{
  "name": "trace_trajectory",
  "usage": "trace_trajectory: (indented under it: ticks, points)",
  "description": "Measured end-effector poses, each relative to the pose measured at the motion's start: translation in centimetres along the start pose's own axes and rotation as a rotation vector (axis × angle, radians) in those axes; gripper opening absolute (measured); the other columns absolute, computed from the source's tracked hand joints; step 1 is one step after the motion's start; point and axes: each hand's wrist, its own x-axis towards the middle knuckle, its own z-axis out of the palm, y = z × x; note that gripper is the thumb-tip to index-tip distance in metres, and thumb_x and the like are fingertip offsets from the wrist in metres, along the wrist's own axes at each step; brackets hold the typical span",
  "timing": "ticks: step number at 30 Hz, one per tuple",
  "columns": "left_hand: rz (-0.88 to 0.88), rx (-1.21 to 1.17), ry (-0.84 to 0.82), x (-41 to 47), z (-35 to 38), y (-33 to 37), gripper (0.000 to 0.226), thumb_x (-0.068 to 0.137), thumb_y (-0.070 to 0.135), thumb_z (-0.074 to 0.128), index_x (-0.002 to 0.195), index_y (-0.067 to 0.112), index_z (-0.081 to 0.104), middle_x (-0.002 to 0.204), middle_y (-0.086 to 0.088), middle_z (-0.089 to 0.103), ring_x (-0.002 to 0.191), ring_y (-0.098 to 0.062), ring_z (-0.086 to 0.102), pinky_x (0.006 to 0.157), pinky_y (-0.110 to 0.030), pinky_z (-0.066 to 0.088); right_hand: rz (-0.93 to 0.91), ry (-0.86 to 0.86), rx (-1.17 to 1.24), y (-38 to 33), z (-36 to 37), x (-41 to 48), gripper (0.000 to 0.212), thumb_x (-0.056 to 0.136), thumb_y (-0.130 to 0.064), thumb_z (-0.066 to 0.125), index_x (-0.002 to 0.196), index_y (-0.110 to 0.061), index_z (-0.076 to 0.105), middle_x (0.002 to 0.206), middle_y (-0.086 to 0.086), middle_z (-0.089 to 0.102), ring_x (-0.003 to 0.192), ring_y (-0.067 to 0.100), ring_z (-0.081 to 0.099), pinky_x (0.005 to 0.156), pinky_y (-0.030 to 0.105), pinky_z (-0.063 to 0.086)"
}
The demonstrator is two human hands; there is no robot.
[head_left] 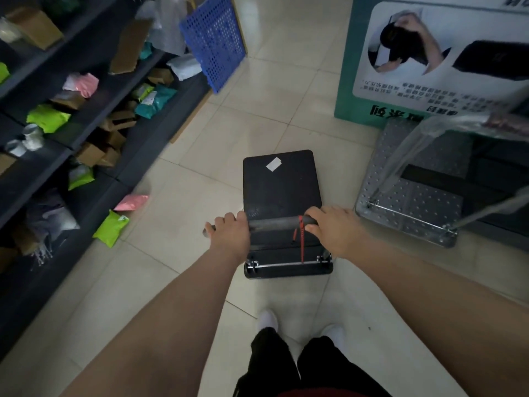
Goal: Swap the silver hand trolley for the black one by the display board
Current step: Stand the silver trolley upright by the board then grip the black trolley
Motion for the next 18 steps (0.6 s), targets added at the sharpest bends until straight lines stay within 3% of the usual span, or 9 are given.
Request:
trace_trajectory:
  ticks: [7,18]
  points:
    - [0.100,0.046,0.042,6.0,-2.3,0.0,0.038,0.092,0.013,0.055,0.127,0.013,0.040,0.129,-0.010,0.048,0.122,-0.034,0.043,0.112,-0.056,0.026,0.126,0.068,0.085,0.5,-0.9,3.5,0.030,0.096,-0.043,0.041,0.120,-0.026,0.049,0.113,0.003,0.060,0.109,0.027,0.053,0.093,0.043,0.039]
    - [0.308,0.161,-0.037,16.5,-8.4,1.4,0.052,0.083,0.000,0.055,0.131,0.012,0.038,0.131,-0.012,0.046,0.126,-0.037,0.040,0.113,-0.057,0.022,0.368,0.095,0.230,1.6,-4.1,10.8,0.033,0.095,-0.040,0.045,0.124,-0.027,0.052,0.116,0.003,0.060,0.110,0.026,0.055,0.093,0.040,0.039]
